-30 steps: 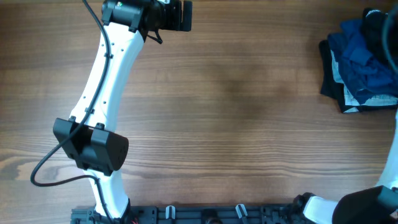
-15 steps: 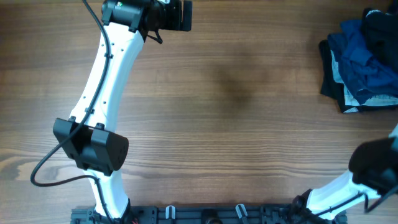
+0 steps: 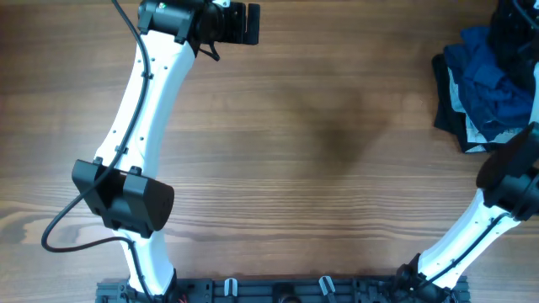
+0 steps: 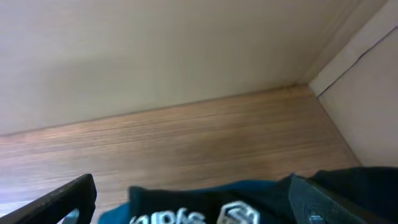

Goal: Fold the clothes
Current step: 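Lower the shirt onto the clothes pile and open the right gripper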

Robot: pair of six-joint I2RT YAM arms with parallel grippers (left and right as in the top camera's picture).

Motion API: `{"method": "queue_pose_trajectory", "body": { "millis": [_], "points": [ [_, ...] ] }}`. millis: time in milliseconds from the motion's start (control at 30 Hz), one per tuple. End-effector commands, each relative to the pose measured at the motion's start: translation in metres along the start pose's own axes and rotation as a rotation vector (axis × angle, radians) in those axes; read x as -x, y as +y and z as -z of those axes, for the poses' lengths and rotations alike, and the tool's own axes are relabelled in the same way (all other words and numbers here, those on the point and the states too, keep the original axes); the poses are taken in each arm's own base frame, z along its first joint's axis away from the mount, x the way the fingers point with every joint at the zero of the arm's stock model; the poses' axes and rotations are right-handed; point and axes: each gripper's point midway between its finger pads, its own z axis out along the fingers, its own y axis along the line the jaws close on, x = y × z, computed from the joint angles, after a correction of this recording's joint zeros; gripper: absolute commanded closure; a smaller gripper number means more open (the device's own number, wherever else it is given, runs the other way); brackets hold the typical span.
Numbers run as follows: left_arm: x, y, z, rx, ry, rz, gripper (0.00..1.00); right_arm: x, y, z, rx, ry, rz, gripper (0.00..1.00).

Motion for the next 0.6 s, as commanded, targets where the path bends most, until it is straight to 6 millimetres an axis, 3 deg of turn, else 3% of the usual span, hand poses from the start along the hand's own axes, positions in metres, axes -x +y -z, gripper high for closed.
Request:
{"method": "queue_pose_trajectory", "body": {
  "millis": [0,200,333,500,567],
  "points": [
    [-0.008,0.002,-0.015,-0.008,0.034,0.015,0.0,0.025,-0.025,0.014,-0.062,-0.076,0.01,0.0],
    [-0.015,0.004,-0.03,-0.004,0.064,0.018,0.0,0.009,-0.055,0.017,-0.103,-0.047,-0.091,0.0],
    [-0.019,0.005,-0.041,-0.002,0.08,0.02,0.0,-0.025,-0.073,0.015,-0.122,0.038,-0.237,0.0],
    [-0.019,0.006,-0.049,-0.005,0.079,0.019,0.0,-0.083,-0.063,-0.009,-0.048,0.175,-0.286,0.0],
    [-0.016,0.005,-0.049,-0.007,0.067,0.018,0.0,-0.107,-0.046,-0.022,0.0,0.242,-0.299,0.0]
  ]
}}
